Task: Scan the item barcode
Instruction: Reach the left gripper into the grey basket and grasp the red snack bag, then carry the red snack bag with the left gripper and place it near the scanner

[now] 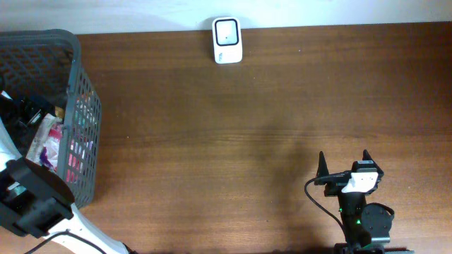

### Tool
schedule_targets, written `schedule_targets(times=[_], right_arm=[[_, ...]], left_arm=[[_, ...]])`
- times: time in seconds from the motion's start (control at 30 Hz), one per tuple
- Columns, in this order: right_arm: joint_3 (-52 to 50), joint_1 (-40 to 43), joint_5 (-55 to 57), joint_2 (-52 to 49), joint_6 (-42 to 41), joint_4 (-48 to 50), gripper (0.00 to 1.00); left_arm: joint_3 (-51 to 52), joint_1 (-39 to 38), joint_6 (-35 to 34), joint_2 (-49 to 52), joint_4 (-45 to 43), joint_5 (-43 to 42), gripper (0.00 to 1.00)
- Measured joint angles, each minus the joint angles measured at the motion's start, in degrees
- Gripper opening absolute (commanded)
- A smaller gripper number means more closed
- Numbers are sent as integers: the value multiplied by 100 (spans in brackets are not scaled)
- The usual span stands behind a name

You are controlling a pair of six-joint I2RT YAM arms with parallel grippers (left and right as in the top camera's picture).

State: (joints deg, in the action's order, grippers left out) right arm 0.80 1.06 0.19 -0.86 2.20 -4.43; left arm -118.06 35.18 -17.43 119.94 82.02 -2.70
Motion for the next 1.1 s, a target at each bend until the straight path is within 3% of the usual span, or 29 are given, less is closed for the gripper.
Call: schedule_targets(times=[0.5, 0.6, 0.63, 0.7, 0.73, 0.77, 0.93, 1.0, 1.1], right_arm=[[0, 0, 0, 0, -2, 0, 99], [0, 0, 0, 0, 0, 0, 99], [0, 0, 0, 0, -2, 0, 99], [0, 0, 0, 2, 0, 0, 99], [0, 0, 0, 0, -4, 0, 99], [0, 0, 2, 2, -2, 0, 99], [0, 0, 0, 2, -2, 2, 99], [0, 0, 2, 11, 0, 2, 99], [0, 0, 0, 2, -2, 7, 99]], left_arm=[[26, -181, -149, 20, 260, 28, 99], [697, -501, -212, 63, 15, 63, 99], [1032, -599, -216, 85, -269, 76, 91], [1696, -573, -280, 133, -809, 140, 42], [1919, -579, -273, 136, -903, 227, 24], [1961, -588, -282, 136, -925, 278, 0], [1421, -562, -299, 186, -297, 262, 0], [291, -557, -302, 219, 186, 234, 0], [-2275, -557, -297, 249, 975, 221, 0]])
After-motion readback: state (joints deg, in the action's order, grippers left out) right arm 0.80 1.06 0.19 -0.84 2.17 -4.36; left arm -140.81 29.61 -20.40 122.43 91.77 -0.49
